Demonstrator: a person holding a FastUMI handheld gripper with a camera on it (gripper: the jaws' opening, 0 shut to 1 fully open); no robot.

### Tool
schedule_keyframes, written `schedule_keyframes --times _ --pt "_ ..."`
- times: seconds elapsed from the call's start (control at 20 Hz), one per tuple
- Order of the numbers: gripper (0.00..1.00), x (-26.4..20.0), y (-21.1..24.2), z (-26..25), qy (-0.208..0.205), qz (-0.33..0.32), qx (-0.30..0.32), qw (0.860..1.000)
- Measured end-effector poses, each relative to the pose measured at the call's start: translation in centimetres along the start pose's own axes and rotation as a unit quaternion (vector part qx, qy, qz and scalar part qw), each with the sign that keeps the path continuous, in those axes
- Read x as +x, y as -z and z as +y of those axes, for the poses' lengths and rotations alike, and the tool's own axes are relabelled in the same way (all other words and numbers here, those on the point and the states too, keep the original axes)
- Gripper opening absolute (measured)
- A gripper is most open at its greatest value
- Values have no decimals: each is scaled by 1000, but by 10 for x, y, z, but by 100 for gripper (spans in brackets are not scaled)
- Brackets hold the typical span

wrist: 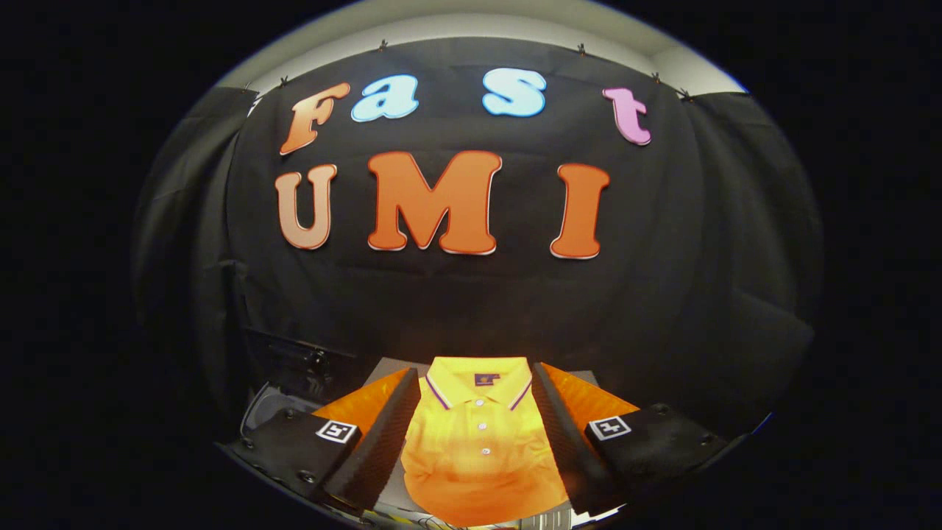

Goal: Put the clothes into the washing machine and then close the washing machine lid.

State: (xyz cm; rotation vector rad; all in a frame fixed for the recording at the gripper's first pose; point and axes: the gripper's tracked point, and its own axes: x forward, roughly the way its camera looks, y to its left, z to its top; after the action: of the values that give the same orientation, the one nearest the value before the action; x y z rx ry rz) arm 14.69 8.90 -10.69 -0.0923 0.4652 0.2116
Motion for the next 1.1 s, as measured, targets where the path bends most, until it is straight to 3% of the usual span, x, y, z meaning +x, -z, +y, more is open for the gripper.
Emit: schedule_keyframes --times 0.4,0.75,0.8,0.95,1.1 --pt "99 54 86 -1 -7 145 13 989" --pt "99 64 134 -22 15 197 -8 980" --pt "99 64 140 -17 -6 199 4 980" --pt "99 70 137 -24 -17 177 51 983" --pt "96 71 141 -19 -27 195 26 980"
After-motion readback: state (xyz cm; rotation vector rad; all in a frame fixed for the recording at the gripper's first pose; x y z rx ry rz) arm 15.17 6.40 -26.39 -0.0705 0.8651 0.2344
